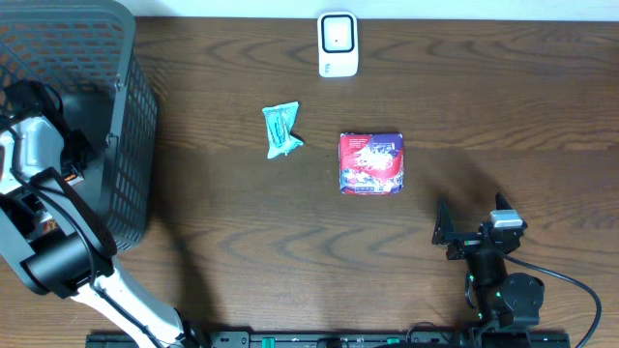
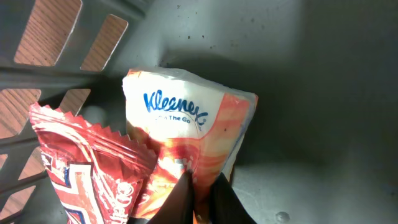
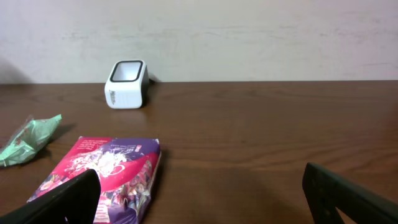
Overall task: Scan the item barcode
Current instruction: 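Reach the left gripper into the basket and grasp the orange Kleenex pack, then carry the Kleenex pack past the scanner and drop it on the table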
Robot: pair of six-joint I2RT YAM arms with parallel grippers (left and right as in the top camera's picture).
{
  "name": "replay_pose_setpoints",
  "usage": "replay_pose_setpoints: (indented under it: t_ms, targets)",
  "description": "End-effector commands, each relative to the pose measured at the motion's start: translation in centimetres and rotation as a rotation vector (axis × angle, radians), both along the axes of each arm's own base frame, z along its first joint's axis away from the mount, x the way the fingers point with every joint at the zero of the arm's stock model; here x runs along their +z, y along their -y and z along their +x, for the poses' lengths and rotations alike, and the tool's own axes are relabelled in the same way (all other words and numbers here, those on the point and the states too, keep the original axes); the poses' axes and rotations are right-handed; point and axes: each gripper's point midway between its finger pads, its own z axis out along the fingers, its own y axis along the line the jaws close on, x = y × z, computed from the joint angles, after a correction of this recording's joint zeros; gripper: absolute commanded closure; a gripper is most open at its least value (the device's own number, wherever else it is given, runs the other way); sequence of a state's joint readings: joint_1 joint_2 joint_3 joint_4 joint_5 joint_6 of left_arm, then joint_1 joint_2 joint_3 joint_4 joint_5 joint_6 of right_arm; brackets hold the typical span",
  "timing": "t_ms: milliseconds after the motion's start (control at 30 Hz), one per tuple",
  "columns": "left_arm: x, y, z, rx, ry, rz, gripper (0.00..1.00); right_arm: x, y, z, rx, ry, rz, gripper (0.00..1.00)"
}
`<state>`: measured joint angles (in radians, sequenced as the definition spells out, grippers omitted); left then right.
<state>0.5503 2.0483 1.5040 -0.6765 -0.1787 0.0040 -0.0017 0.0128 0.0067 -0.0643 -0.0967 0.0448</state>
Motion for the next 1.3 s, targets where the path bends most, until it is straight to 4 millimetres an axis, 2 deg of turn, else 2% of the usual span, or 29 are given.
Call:
replay_pose_setpoints:
  t_ms: [0, 100, 167, 267, 433, 500, 667, 767, 900, 1000, 1133, 1267]
  targets:
    - [-2.4, 1.7, -0.5, 0.005, -0.035, -0.095, 0.92, -0.1, 0.2, 0.0, -0.012, -0.003, 0.013, 0.01]
    - [-1.4, 1.8, -0.7, 0.027, -0.019, -0.093, 0.93, -0.1, 0.2, 0.0, -0.012, -0.003, 0.013, 0.01]
    - [0.1, 1.9, -0.3, 0.047, 0.024, -0.088, 0.93, -0.1, 0.2, 0.0, -0.012, -0.003, 0.013, 0.01]
    - [3.2, 3.2, 1.2, 0.02, 0.148, -0.137, 0.93, -0.1, 0.2, 0.0, -0.012, -0.003, 0.013, 0.01]
    - [11.0, 6.5, 4.4, -0.097, 0.448, -0.244, 0.93, -0.1, 0.2, 0.0, -0.012, -0.003, 0.013, 0.01]
    - [14.2, 7.6, 5.0, -0.121, 0.554, -0.269, 0.93, -0.1, 0.2, 0.0, -0.012, -0.003, 0.013, 0.01]
    - [22.2, 9.3, 4.7, -0.098, 0.78, -0.285, 0.93, -0.1, 0.2, 0.0, -0.012, -0.003, 0.013, 0.01]
    - [26.8, 11.1, 4.5, -0.131, 0.923, -0.329, 0.93, -0.1, 0.2, 0.0, -0.012, -0.003, 0.013, 0.01]
    - [32.9, 14.7, 4.1, -0.238, 1.097, -0.402, 0.93, -0.1, 0.2, 0.0, -0.012, -0.003, 0.013, 0.01]
    - [36.1, 18.1, 3.6, -0.325, 1.176, -0.44, 0.93, -0.1, 0.2, 0.0, -0.012, -0.003, 0.013, 0.01]
    - [39.0, 23.7, 2.8, -0.472, 1.224, -0.481, 0.93, -0.1, 0.2, 0.0, -0.012, -0.003, 0.013, 0.01]
    - [40.7, 28.9, 1.7, -0.602, 1.248, -0.531, 0.93, -0.1, 0.2, 0.0, -0.012, -0.003, 0.013, 0.01]
